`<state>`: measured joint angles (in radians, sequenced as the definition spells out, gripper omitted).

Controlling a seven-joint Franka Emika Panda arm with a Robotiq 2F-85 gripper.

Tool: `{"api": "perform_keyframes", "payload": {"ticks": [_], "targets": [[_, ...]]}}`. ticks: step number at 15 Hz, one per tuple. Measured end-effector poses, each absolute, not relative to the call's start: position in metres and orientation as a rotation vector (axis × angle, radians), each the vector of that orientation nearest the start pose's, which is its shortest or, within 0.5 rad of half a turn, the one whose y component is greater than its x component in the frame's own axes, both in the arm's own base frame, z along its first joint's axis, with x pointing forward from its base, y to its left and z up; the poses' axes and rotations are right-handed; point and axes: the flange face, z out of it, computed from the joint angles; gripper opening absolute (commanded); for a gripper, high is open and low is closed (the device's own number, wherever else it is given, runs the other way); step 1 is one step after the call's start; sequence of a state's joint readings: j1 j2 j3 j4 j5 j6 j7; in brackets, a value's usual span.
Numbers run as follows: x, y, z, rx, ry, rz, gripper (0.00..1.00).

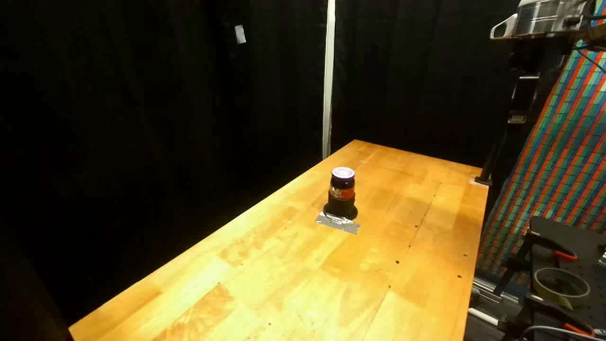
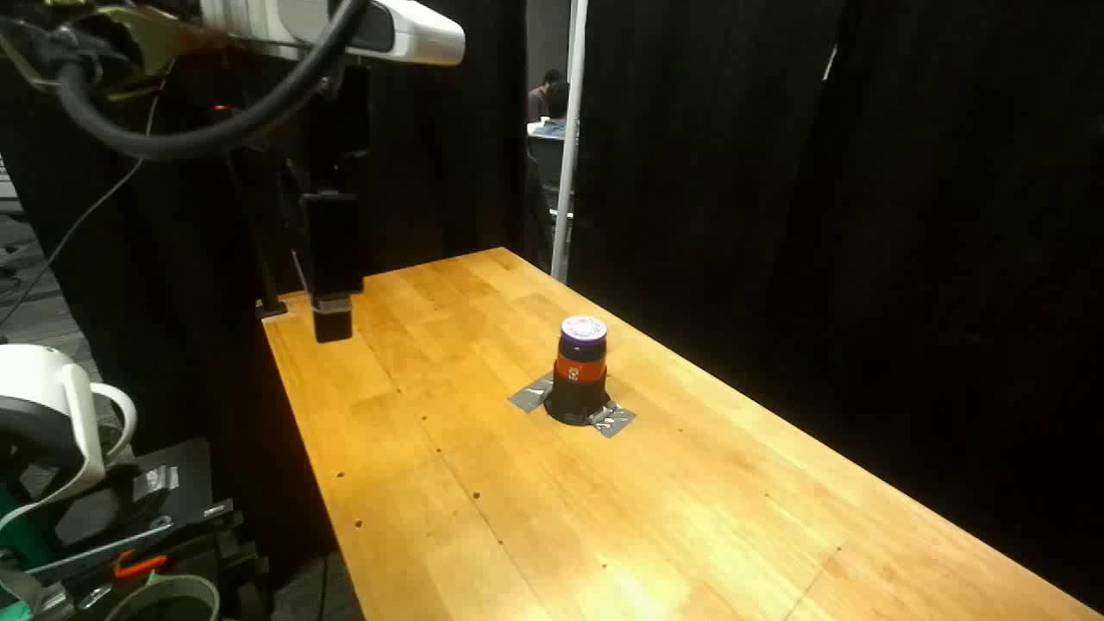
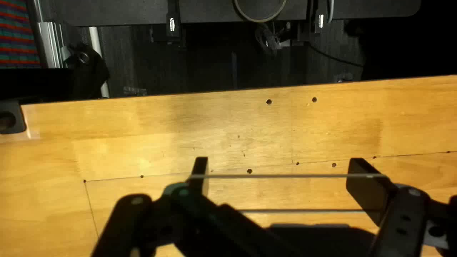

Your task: Put the rubber band on the jar.

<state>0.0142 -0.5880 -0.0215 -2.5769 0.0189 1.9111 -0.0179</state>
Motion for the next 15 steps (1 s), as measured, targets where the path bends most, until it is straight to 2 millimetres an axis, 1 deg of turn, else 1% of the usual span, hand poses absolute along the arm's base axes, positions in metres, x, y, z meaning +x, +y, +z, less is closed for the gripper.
{"api": "perform_keyframes", "payload": {"ticks": [8, 10, 12, 15], "targets": [[0.358, -0.001, 0.448, -3.109, -0.015, 0.121, 1.0], [0.364, 0.0, 0.445, -3.11, -0.036, 0.111, 1.0], [0.384, 0.003, 0.445, -3.114, -0.069, 0.079, 1.0], [0.433, 0.012, 0.445, -3.119, -0.145, 0.04, 1.0]]}}
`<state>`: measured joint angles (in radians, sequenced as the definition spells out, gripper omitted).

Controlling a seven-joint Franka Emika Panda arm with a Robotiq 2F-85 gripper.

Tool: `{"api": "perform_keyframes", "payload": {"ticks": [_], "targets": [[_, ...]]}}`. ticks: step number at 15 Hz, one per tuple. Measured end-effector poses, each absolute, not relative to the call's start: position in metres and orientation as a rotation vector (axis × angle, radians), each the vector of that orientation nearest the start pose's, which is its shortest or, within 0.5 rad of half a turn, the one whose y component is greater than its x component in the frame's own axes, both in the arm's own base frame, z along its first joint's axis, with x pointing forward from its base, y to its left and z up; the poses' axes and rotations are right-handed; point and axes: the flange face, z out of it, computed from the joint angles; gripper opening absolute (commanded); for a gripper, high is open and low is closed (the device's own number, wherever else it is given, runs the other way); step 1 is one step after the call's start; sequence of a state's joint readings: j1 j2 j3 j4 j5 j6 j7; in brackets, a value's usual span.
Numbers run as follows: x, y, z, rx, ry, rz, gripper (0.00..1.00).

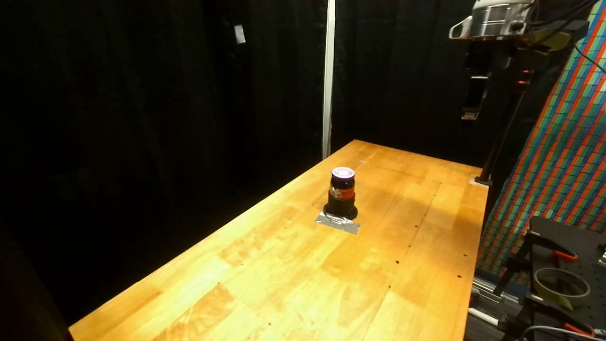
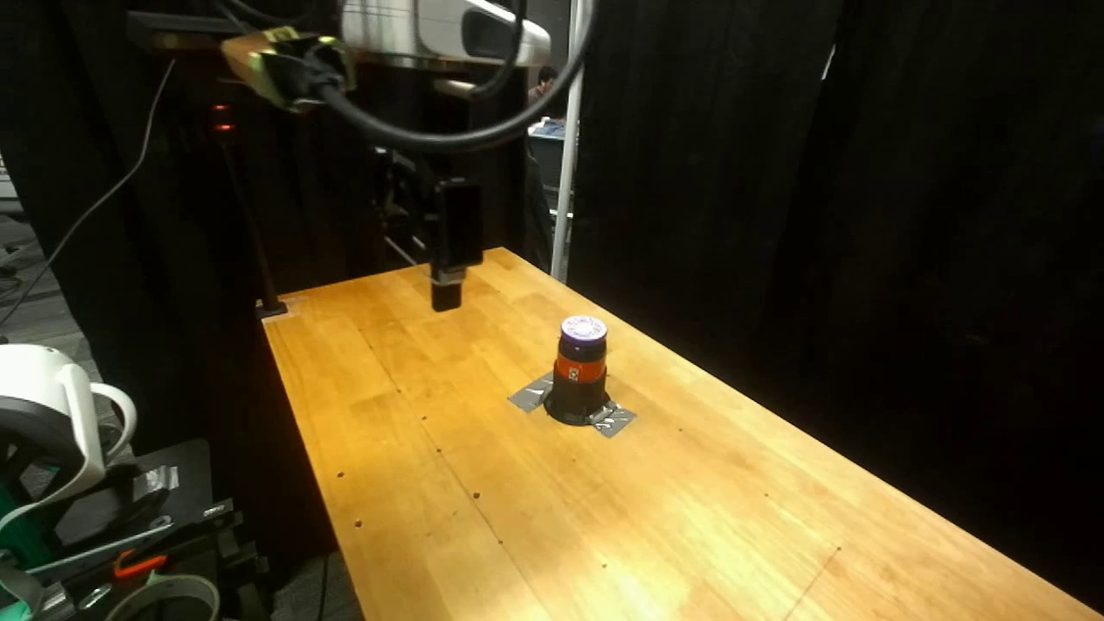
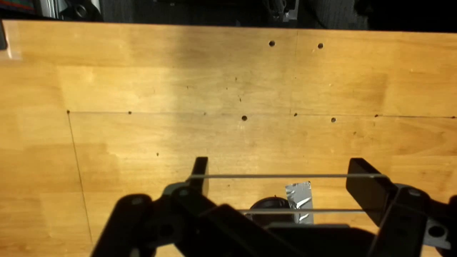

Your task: Put the rubber band on the jar.

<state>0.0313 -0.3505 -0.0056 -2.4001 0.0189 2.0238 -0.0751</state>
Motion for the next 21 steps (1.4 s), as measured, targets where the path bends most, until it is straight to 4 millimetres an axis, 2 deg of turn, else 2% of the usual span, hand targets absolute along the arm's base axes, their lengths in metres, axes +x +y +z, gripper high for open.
{"api": "perform_keyframes", "payload": {"ticks": [5, 8, 12, 16, 21], "targets": [[0.527, 0.03, 0.427, -3.103, -0.297, 0.05, 1.0], [0.581, 0.045, 0.4, -3.086, -0.387, 0.074, 1.0], [0.642, 0.066, 0.356, -3.068, -0.431, 0.068, 1.0], [0.681, 0.082, 0.32, -3.05, -0.45, 0.054, 1.0], [0.704, 0.098, 0.29, -3.031, -0.46, 0.043, 1.0]]}}
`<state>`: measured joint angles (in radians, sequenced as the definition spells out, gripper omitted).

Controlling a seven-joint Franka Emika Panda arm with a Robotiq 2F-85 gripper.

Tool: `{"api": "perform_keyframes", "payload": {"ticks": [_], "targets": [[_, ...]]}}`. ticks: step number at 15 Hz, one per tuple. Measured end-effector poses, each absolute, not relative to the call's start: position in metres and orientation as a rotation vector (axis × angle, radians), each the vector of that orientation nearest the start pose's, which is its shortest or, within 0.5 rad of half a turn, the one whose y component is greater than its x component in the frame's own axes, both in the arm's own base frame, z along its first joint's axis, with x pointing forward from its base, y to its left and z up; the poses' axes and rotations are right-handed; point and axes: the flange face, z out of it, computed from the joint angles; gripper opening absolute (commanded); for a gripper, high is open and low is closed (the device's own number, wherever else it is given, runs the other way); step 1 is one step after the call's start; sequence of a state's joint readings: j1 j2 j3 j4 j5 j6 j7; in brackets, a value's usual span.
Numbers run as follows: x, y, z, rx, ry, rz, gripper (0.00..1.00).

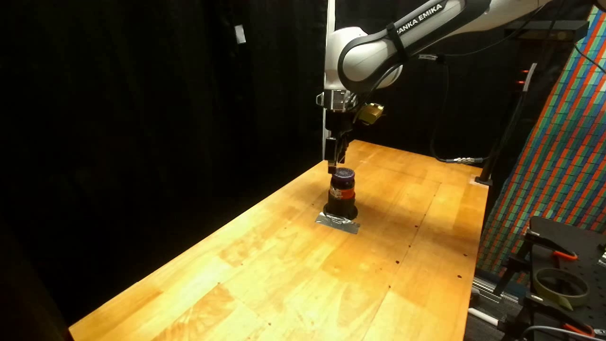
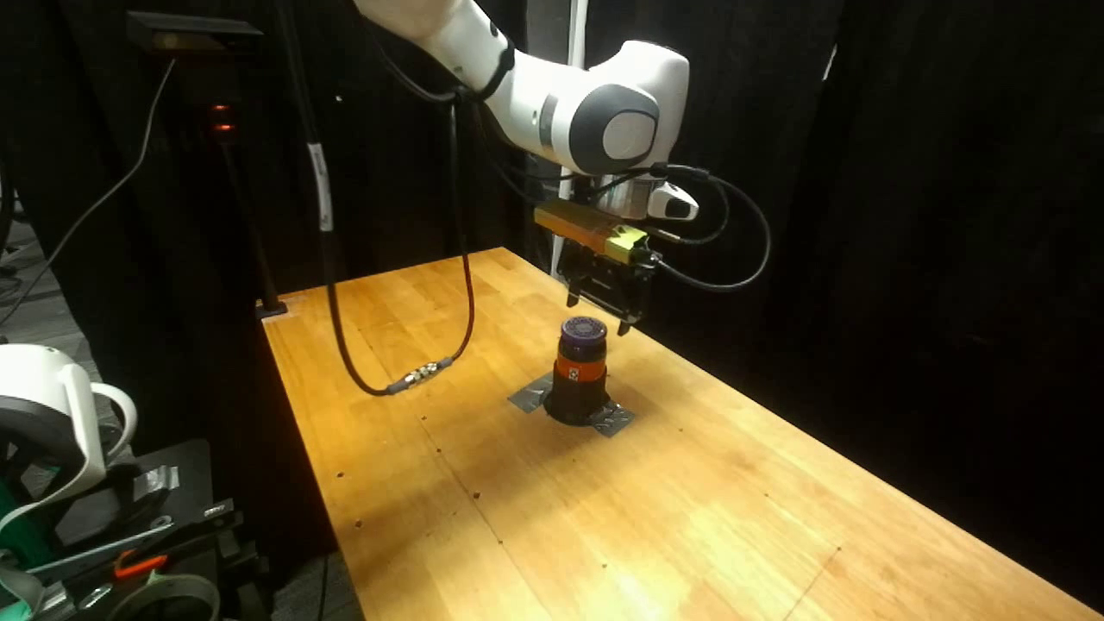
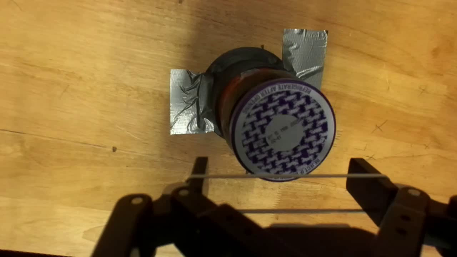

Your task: Put the rubber band on the jar.

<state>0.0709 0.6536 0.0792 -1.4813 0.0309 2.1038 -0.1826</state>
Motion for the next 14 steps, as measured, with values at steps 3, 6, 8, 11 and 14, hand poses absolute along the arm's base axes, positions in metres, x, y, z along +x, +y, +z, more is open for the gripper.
{"api": "perform_keyframes", "payload": {"ticks": [3, 6, 8, 11, 14], "targets": [[0.711, 0.106, 0.275, -3.025, -0.464, 0.062, 1.0], [0.711, 0.113, 0.26, -3.02, -0.47, 0.123, 1.0], [0.712, 0.115, 0.254, -3.025, -0.469, 0.15, 1.0], [0.711, 0.113, 0.249, -3.036, -0.455, 0.203, 1.0], [0.703, 0.113, 0.242, -3.077, -0.407, 0.288, 1.0]]}}
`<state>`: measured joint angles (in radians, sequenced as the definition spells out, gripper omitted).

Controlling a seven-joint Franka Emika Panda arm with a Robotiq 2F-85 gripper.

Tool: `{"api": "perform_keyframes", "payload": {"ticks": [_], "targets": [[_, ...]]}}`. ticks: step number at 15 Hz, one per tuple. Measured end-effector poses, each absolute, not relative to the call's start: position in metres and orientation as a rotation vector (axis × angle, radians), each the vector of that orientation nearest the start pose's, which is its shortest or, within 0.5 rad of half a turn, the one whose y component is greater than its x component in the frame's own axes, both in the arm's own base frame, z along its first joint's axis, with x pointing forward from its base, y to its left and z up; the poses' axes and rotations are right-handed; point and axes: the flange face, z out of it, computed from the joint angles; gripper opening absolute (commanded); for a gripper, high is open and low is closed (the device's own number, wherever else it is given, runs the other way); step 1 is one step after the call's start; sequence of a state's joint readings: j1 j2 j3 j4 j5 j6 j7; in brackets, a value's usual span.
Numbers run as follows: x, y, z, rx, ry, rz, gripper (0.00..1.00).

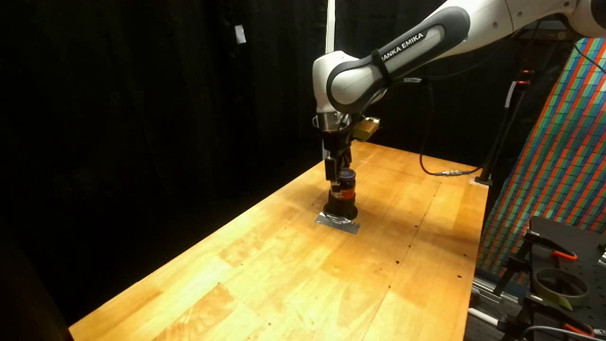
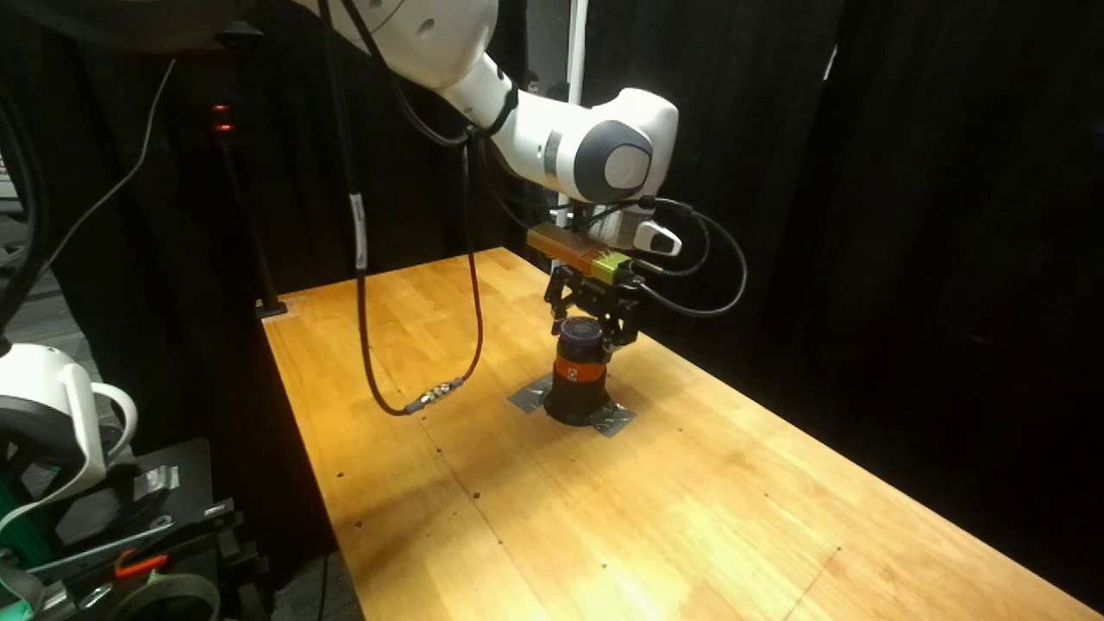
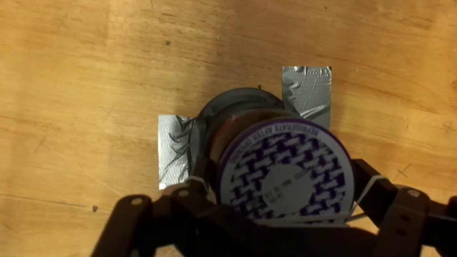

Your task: Put the rubber band on the jar.

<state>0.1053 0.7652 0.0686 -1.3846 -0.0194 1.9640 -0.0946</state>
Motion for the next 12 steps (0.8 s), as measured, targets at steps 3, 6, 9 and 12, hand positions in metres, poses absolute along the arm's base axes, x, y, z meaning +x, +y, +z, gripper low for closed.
{"api": "perform_keyframes", "payload": {"ticks": [3, 6, 9, 12], "targets": [[0.69, 0.116, 0.239, -3.119, -0.371, 0.302, 1.0], [0.674, 0.119, 0.242, -3.162, -0.349, 0.225, 1.0], [0.645, 0.12, 0.241, -3.195, -0.318, 0.195, 1.0], [0.617, 0.118, 0.238, -3.2, -0.3, 0.136, 1.0]]}}
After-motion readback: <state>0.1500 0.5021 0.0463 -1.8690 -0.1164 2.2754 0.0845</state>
